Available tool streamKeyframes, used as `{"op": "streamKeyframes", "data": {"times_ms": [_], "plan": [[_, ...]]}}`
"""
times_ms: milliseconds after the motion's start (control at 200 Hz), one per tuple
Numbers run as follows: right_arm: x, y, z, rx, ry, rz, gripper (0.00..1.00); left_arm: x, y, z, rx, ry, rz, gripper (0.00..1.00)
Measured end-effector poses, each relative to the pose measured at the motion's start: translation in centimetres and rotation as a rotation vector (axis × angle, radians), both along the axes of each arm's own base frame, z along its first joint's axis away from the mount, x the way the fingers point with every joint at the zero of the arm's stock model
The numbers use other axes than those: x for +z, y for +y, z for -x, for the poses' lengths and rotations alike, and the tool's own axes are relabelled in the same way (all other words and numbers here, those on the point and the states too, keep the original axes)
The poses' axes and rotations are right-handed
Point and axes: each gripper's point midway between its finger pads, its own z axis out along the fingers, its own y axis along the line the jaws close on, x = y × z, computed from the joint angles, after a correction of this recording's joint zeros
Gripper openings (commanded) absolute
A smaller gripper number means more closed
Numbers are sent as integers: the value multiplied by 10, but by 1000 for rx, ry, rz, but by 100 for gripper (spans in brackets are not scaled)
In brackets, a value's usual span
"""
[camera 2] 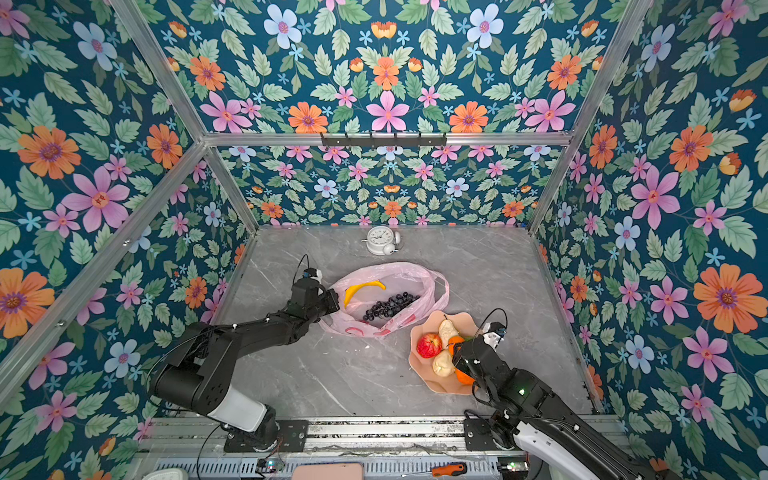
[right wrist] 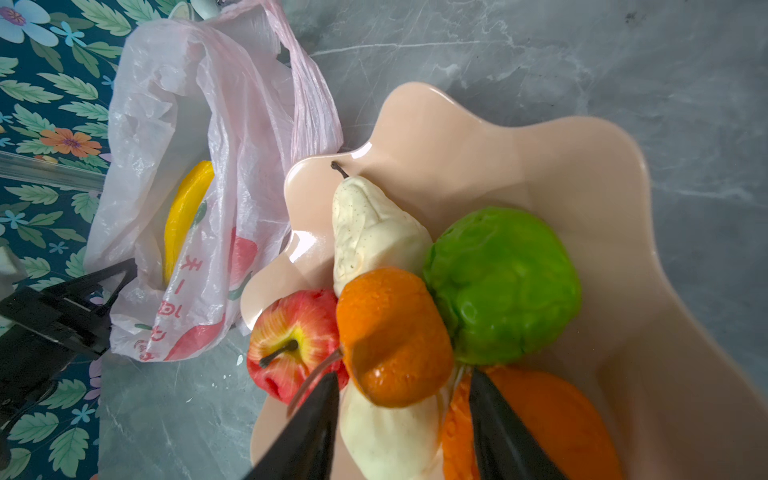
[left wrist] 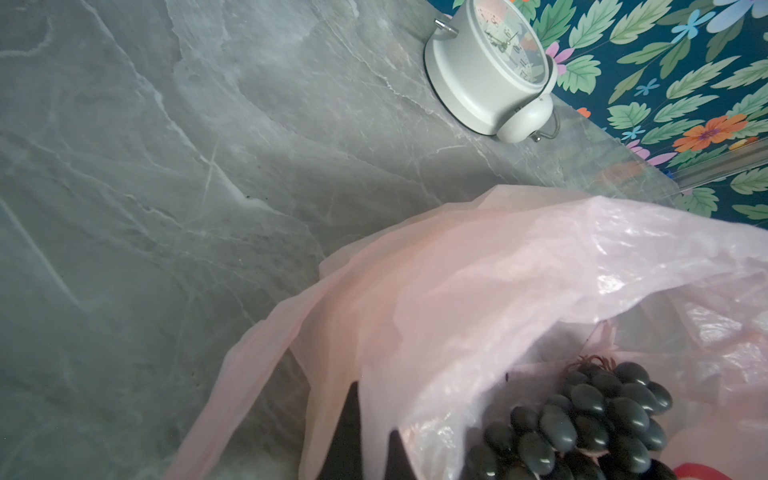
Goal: Take the fake fruits out of the plastic bag
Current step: 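Open the right gripper and move it back over the bag opening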
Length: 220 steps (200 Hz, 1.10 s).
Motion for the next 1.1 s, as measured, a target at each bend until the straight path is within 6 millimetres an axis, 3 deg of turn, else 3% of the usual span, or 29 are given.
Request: {"op": "streamKeyframes", "data": {"times_ms": [230,405,700,850,950,1100], "plan": [[36,8,-15,65,-43,91,67,8,-10,-1,-8,-30,-59,4],[54,19,-37,124,-39,197,67,11,7,-1,62,-32,-115,2],[63,72,-78,288,-29,236,65,27,50,7,228,-74,-186,1],[59,102,-104,352,-16,217,61,36,62,12,286,-105,-197,2],[57,125,-119,405,-7,197,57,38,52,14,262,-120,-233,2],[50,159,-140,484,7,170,52,39,2,14,120,-142,-284,2]]}}
